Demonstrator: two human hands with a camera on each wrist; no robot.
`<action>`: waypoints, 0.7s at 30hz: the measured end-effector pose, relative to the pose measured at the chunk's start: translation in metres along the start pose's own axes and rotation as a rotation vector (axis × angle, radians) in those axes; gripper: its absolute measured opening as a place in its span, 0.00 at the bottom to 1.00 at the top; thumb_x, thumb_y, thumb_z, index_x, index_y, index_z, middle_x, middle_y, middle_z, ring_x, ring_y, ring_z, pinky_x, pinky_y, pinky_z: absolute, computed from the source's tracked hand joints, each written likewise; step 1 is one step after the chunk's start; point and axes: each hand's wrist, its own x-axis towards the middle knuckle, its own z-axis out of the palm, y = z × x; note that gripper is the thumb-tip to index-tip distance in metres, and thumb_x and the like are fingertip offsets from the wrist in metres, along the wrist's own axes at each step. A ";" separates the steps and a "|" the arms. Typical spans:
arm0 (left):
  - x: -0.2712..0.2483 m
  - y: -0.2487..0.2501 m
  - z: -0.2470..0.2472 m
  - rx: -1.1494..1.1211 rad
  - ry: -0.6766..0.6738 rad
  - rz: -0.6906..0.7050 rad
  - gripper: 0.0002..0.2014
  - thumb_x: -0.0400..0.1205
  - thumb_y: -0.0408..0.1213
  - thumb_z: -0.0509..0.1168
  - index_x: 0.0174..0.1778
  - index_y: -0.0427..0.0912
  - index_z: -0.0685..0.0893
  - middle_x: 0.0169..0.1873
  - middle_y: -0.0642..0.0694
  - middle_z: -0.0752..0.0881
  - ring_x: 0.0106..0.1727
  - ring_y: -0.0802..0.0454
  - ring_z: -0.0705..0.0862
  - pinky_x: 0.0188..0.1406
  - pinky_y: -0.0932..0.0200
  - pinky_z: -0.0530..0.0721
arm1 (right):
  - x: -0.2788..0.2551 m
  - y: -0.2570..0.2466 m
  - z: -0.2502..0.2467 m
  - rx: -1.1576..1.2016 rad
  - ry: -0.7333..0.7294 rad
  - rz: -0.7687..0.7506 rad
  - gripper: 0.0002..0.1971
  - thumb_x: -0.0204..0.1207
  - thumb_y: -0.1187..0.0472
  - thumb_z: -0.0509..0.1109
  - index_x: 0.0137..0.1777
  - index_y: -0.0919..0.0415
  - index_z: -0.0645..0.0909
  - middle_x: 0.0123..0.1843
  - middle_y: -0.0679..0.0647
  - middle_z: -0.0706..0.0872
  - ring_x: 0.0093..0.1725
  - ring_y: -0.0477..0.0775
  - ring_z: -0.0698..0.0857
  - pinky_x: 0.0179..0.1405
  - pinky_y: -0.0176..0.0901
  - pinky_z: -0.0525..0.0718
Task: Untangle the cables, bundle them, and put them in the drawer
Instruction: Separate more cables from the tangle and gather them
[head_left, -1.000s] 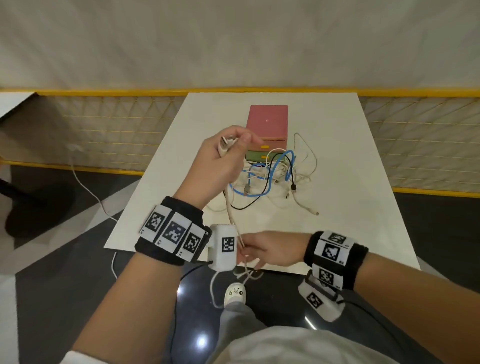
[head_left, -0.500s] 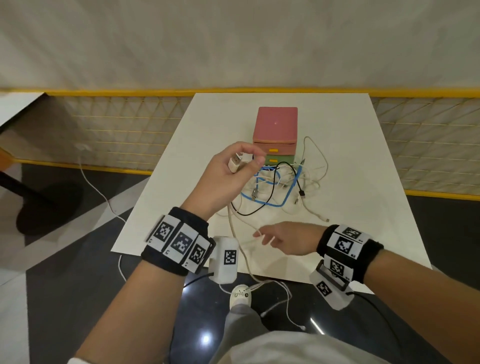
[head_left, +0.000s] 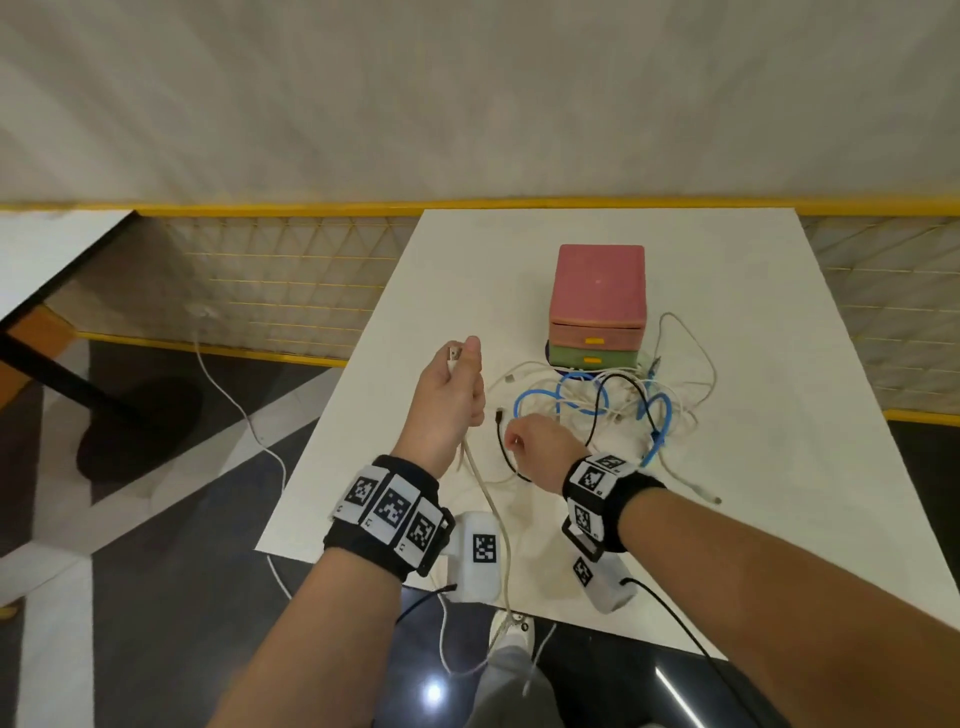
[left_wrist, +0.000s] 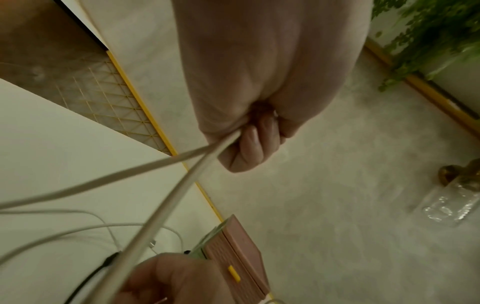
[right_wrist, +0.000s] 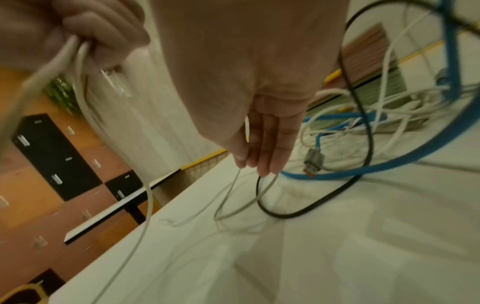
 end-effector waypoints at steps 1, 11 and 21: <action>0.006 -0.001 -0.002 -0.007 0.019 -0.033 0.17 0.90 0.47 0.54 0.36 0.45 0.64 0.22 0.54 0.62 0.22 0.56 0.57 0.18 0.65 0.58 | 0.009 -0.005 0.005 -0.034 -0.014 0.009 0.09 0.79 0.65 0.59 0.52 0.61 0.80 0.55 0.60 0.84 0.55 0.62 0.83 0.59 0.54 0.81; 0.041 -0.010 -0.012 -0.011 0.031 -0.100 0.18 0.91 0.48 0.48 0.38 0.45 0.67 0.24 0.53 0.63 0.21 0.58 0.59 0.17 0.67 0.59 | 0.049 -0.005 0.018 -0.035 -0.130 0.237 0.11 0.75 0.60 0.69 0.55 0.64 0.79 0.54 0.61 0.85 0.57 0.62 0.84 0.51 0.47 0.82; 0.064 -0.013 -0.013 0.119 0.065 -0.055 0.07 0.83 0.45 0.68 0.48 0.46 0.83 0.16 0.59 0.71 0.17 0.60 0.66 0.20 0.63 0.66 | 0.014 -0.018 -0.048 0.747 0.334 -0.003 0.03 0.71 0.70 0.69 0.44 0.64 0.80 0.39 0.63 0.84 0.37 0.59 0.89 0.41 0.47 0.83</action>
